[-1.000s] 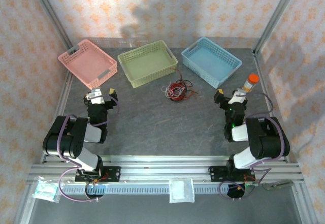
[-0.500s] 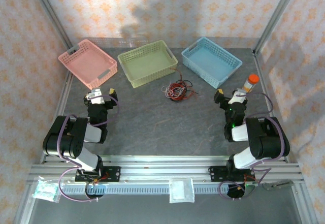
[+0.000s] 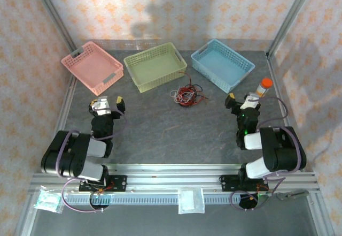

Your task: Untangle the cables

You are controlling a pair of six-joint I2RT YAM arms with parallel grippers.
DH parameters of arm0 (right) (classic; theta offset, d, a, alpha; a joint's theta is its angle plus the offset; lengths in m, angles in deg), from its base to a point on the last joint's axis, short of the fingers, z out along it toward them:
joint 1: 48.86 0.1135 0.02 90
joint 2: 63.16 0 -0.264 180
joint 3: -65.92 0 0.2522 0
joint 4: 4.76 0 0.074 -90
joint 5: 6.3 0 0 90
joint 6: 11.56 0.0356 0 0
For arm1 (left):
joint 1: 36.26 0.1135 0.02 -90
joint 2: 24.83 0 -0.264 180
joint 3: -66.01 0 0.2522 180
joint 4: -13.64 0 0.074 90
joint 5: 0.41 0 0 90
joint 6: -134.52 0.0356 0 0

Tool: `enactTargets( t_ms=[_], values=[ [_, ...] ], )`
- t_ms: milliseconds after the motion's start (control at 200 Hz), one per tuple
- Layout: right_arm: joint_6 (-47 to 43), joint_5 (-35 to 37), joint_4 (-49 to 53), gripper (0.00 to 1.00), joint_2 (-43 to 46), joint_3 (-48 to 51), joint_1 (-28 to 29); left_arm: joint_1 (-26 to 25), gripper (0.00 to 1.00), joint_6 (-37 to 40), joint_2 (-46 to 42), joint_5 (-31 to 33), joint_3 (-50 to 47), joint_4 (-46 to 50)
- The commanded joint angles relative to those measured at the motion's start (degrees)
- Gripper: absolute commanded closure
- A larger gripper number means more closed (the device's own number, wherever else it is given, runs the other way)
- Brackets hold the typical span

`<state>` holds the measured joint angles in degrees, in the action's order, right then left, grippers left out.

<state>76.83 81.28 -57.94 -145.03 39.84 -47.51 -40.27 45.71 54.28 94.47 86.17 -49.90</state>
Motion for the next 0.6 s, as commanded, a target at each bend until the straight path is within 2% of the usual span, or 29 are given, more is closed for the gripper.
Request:
enactTargets(
  t_ms=[0, 55, 200, 350, 476, 596],
  values=[
    [0.0, 0.5, 5.3, 0.0, 6.7, -0.1, 0.3, -2.0, 0.0, 0.7, -7.3, 5.0, 1.2, 7.9],
    [0.3, -0.3, 7.1, 0.0, 10.2, 0.5, 0.3, -2.7, 0.0, 0.0, -11.7, 6.0, 1.5, 11.3],
    [4.2, -0.2, 14.7, 0.0, 19.4, 0.2, 0.3, -2.9, 0.0, -3.5, -21.7, 3.1, 4.7, 23.4],
    [8.1, -2.5, 22.4, 0.0, 27.3, -1.3, 0.3, -2.9, 0.0, -10.5, -25.7, 2.4, 11.7, 37.7],
    [13.5, -0.1, 31.4, 0.0, 32.6, -3.8, 0.3, -2.9, 0.0, -18.1, -25.3, 7.1, 20.2, 52.9],
    [23.3, 9.3, 44.7, 0.0, 34.5, -9.1, 0.4, -2.5, 0.0, -28.9, -22.1, 16.1, 28.1, 67.4]
  ],
)
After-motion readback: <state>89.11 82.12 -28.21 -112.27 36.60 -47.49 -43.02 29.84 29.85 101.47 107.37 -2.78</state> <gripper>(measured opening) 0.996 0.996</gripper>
